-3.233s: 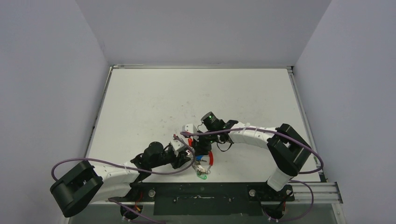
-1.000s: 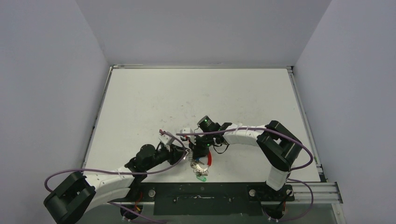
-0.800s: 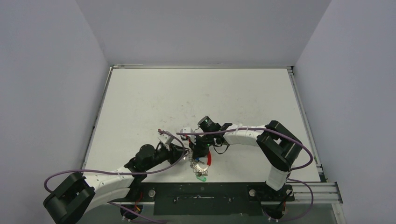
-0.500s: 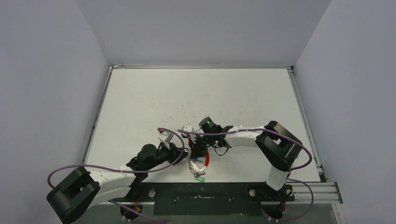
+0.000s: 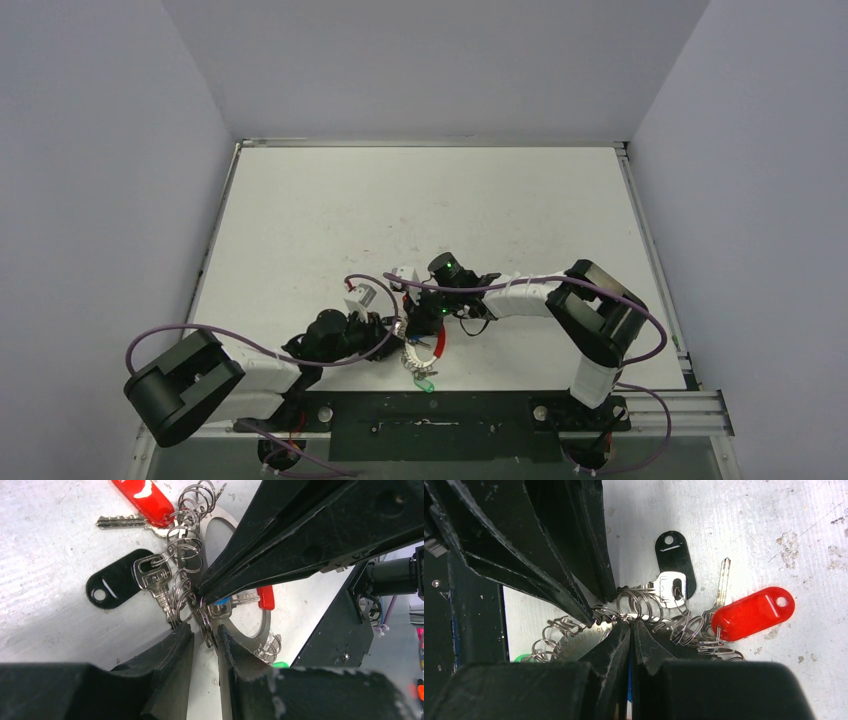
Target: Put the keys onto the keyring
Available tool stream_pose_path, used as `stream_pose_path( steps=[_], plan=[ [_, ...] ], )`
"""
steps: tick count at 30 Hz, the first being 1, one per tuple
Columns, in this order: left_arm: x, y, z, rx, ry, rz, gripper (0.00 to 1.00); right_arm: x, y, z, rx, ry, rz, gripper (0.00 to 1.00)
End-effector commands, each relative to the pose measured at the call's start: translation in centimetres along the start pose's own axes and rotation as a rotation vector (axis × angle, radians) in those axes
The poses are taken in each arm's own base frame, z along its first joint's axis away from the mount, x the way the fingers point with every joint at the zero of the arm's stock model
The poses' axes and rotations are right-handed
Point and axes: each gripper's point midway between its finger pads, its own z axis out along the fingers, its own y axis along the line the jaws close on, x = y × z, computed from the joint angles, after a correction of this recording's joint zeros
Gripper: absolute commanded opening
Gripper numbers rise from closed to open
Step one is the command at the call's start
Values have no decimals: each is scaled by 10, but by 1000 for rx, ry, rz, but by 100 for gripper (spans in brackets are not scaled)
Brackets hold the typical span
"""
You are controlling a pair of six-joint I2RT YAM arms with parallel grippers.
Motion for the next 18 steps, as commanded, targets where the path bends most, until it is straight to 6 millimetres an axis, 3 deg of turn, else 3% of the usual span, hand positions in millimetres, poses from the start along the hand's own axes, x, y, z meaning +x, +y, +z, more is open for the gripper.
stream_pose_path(
  steps=[1,13,14,16,18],
  plan=[
    [-16,-14,10,42,-41,-17,24,-5,-5,-2,26,-16,-20,0],
    [-28,-14,16,27,-87,-14,24,-3,-2,-2,15,-3,-32,0],
    [-28,-14,16,27,-88,-13,22,-4,-3,-2,15,-4,-30,0],
    [-24,-12,15,24,-70,-8,4,-4,-3,-2,18,-4,-30,0],
    [-22,-10,15,17,-64,-3,0,-5,-4,-3,22,-10,-28,0]
  ],
)
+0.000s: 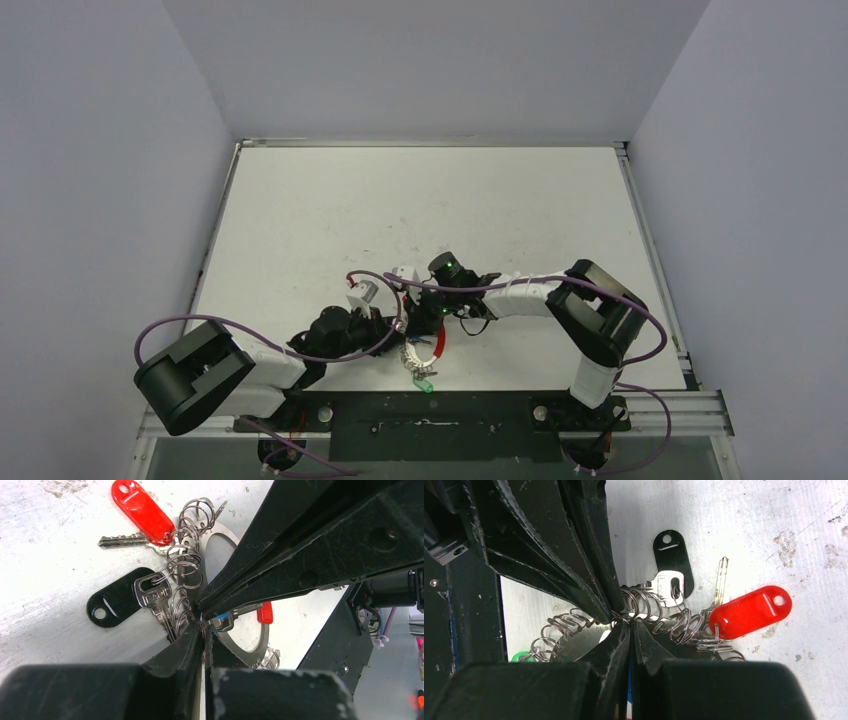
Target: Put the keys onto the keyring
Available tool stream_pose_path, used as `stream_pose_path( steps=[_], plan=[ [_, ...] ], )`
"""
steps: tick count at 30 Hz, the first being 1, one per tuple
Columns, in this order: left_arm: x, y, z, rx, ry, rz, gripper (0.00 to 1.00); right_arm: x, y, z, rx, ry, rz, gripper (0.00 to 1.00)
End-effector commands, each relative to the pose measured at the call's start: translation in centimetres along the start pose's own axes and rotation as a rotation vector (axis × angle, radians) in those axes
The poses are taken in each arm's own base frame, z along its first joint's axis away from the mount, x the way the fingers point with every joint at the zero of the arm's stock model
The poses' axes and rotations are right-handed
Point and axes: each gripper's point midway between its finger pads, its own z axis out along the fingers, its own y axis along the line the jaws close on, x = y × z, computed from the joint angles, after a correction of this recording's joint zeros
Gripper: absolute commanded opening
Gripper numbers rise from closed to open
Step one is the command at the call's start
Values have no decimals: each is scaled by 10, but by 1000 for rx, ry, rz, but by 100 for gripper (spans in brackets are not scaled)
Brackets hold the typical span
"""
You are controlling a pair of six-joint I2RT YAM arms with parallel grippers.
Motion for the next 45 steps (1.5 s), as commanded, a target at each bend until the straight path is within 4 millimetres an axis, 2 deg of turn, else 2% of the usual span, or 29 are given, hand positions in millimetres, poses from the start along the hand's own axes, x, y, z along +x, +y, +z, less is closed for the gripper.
stream_pose_path(
  steps=[1,7,14,15,27,31,32,35,38,45],
  plan=[
    [-15,-10,4,27,-48,20,0,-8,-3,-3,21,-19,-21,0],
    [-26,-18,-5,63,-108,61,0,-17,-1,-10,26,-62,-15,0],
    [-57,-43,-23,156,-254,135,0,-26,7,-21,26,-109,-46,0],
    [-53,-40,-26,154,-253,139,0,-28,9,-23,26,-118,-52,0],
    [-75,-62,-48,237,-372,223,0,-55,26,-37,-13,-248,-134,0],
    [-83,-70,-52,268,-413,255,0,-62,33,-43,-30,-302,-166,4],
    [-84,-73,-53,276,-420,260,0,-63,35,-44,-32,-313,-173,5],
    [-86,-75,-53,285,-427,270,0,-68,36,-50,-19,-346,-191,22],
    [-84,-75,-53,288,-418,277,0,-72,34,-58,19,-370,-204,32],
    [-86,-71,-51,268,-428,308,0,-80,20,-84,155,-396,-229,49]
  ],
)
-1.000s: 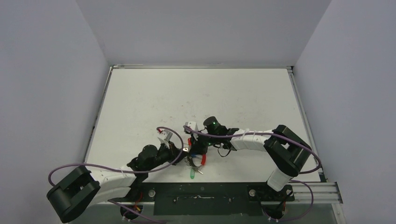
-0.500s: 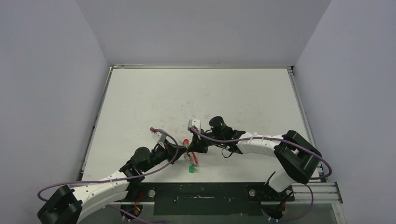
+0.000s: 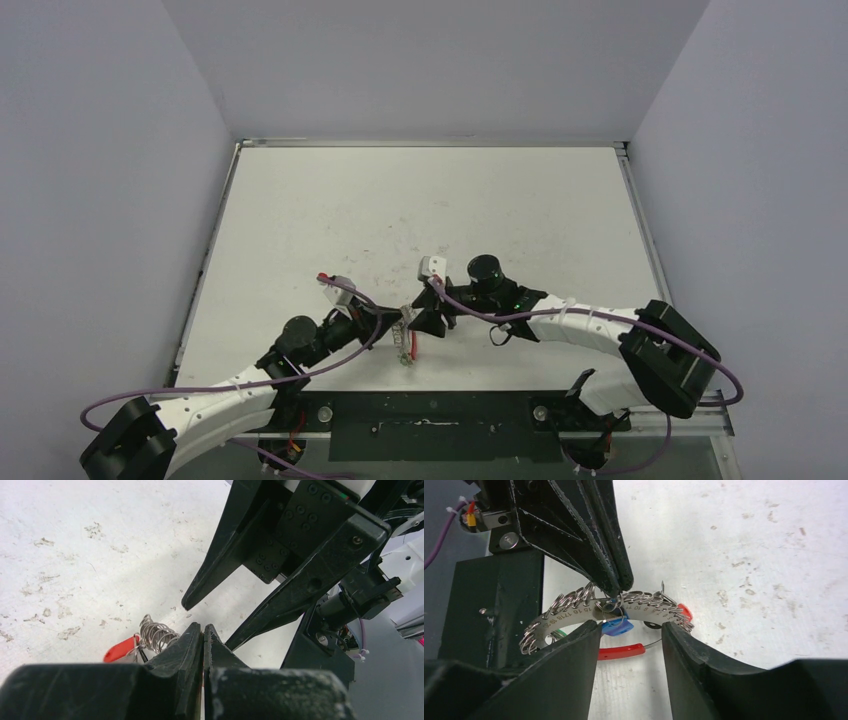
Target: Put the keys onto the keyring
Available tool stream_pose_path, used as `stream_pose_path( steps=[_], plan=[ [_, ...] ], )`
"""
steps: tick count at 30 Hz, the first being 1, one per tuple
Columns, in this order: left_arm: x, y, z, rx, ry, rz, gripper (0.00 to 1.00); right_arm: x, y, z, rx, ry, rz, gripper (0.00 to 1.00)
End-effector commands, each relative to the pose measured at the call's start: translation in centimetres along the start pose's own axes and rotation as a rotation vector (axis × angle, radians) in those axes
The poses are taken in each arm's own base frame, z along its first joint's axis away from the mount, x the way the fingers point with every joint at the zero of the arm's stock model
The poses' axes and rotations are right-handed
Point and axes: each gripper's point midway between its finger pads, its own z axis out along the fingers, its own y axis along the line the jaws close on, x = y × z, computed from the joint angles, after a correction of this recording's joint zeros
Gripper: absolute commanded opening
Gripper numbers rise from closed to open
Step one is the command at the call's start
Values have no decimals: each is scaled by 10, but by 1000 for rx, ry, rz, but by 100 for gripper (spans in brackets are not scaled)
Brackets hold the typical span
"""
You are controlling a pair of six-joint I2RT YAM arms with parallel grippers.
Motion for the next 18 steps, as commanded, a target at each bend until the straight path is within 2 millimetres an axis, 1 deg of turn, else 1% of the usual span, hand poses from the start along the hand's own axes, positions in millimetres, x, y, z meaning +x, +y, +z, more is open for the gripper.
stream_pose_path(
  steps=[1,4,5,6,8,11,12,15,18],
  plan=[
    [-12,-2,-2,24,-84,55,0,-24,-17,-17,104,-55,-77,51],
    [-19,-2,3,21,-93,87,0,-27,-26,-28,150,-56,-81,55],
    [-16,1,4,14,-82,102,0,-29,-29,-32,165,-60,-80,59],
    [-27,-3,10,22,-101,122,0,-30,-33,-36,183,-63,-77,63],
    [-33,-3,18,22,-106,156,0,-33,-39,-44,211,-78,-70,71],
    [-45,0,36,33,-107,193,0,-37,-48,-56,247,-102,-53,78],
    [-48,1,42,46,-106,196,0,-37,-51,-59,259,-109,-43,82],
    [-62,4,61,95,-139,186,0,-39,-59,-69,287,-132,-9,88],
    [-78,3,80,165,-178,173,0,-37,-69,-79,323,-152,30,99]
  ],
)
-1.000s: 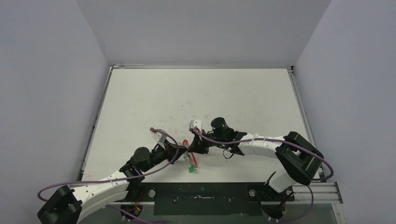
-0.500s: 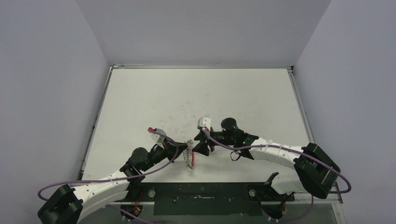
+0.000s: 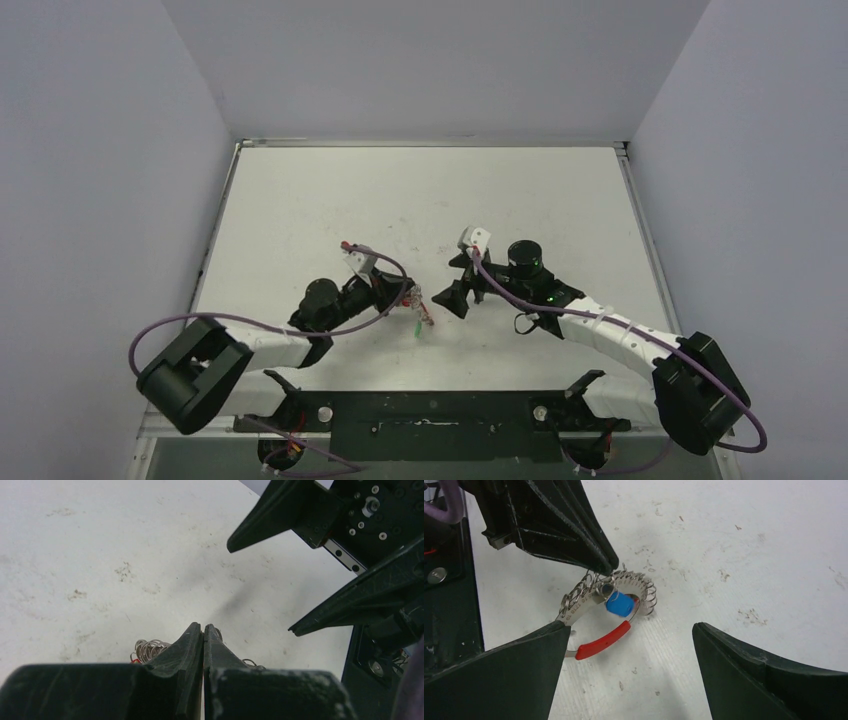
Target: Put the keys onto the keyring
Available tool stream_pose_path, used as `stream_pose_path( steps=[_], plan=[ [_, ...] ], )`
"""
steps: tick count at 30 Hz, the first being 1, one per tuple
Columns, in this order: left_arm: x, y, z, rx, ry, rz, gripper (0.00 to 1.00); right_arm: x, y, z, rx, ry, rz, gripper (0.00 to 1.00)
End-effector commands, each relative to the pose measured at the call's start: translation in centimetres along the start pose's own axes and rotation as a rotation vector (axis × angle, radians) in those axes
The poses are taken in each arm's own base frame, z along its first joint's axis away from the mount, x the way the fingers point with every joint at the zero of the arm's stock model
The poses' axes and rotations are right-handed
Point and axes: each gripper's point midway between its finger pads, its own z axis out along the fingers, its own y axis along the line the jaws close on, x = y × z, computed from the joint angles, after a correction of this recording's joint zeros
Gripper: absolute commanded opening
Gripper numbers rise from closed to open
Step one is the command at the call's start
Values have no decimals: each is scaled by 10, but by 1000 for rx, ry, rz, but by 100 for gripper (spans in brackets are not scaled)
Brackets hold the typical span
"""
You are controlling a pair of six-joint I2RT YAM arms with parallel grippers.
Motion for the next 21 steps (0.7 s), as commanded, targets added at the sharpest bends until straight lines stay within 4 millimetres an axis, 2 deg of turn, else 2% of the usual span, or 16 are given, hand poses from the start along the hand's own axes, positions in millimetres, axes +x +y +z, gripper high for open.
stream_pose_path(
  steps=[1,5,7,10,11,14,15,16,17,21],
  plan=[
    [-65,-21,31,190,-208,53,0,-12,-14,-11,45,-65,40,100],
    [-73,-15,45,220,-237,58,0,-8,-27,-19,97,-62,94,100],
    [-64,-9,49,216,-222,76,0,-3,-34,-22,131,-54,112,100],
    [-40,0,48,204,-164,103,0,7,-44,-27,177,-41,147,100],
    [-33,5,46,190,-147,95,5,9,-48,-30,192,-40,160,100],
    [-19,18,35,129,-119,68,43,15,-59,-36,234,-40,195,100],
    [-18,24,30,99,-117,54,74,16,-64,-39,253,-38,203,100],
    [-17,31,26,69,-108,41,93,19,-72,-44,285,-36,214,100],
    [-18,37,21,41,-102,30,97,21,-79,-49,317,-30,225,100],
    [-24,69,4,-95,-35,3,97,31,-115,-76,478,-13,282,100]
  ],
)
